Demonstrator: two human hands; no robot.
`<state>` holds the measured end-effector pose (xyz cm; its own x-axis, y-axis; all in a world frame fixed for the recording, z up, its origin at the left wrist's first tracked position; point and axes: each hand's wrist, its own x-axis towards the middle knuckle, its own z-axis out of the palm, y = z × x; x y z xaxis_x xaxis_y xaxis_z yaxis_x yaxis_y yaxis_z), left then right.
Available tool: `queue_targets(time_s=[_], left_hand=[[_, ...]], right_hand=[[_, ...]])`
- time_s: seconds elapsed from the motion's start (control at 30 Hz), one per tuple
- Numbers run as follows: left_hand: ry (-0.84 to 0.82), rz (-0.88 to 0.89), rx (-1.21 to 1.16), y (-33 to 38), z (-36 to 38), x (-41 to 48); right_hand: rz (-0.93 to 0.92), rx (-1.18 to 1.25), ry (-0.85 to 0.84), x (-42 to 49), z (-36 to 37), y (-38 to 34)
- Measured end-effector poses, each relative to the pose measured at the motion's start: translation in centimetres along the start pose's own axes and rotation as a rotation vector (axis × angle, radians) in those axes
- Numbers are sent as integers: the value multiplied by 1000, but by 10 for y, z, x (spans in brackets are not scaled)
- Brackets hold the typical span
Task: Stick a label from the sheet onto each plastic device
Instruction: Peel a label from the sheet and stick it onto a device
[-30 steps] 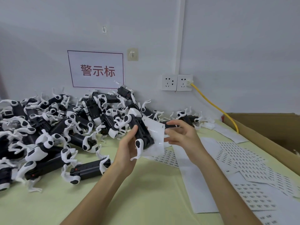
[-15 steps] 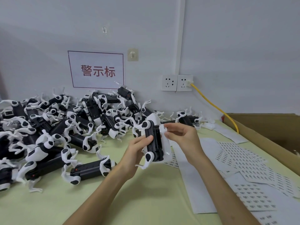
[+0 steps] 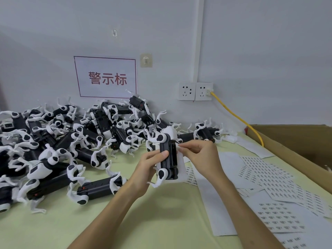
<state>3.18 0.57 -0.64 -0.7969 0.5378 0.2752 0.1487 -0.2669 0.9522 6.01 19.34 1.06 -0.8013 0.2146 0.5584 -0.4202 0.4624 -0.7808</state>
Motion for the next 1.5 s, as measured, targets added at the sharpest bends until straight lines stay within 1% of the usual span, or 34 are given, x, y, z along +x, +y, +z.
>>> queue_targets(time_s=[0.13,0.3,0.57,0.73,0.9,1.03,1.1,1.2,1.27,1.3,1.37,1.43,1.5], left_hand=[[-15,6,4,-3,-1,1],[15,14,31,-4,-1,3],[-18,22,58,-4,1,1],[-30,21,38,-4,2,1],[-5,-38,51,-4,3,2],[4,-150,148,-6,3,4],[71,-168,167,-8,2,5],[211,-207,116,-8,0,7],[301,-198,100,-6,-2,8],[362,-170,103,-5,-3,7],[479,-60,83,-6,-8,7],[587,28,130,-6,-10,7],[628,114,170,-1,-10,7]], right_hand=[[-31,-38,-7,-2,1,-2],[-32,-57,8,-2,1,-3],[105,68,62,3,-5,-2],[126,125,82,5,-9,-2],[137,196,168,6,-11,-2],[149,285,159,5,-12,-4],[155,310,154,5,-12,-4],[157,328,152,5,-11,-4],[156,322,141,6,-12,-3],[155,311,131,5,-12,-3],[150,275,109,6,-11,-3],[146,261,95,7,-9,-2],[129,263,79,8,-9,-1]])
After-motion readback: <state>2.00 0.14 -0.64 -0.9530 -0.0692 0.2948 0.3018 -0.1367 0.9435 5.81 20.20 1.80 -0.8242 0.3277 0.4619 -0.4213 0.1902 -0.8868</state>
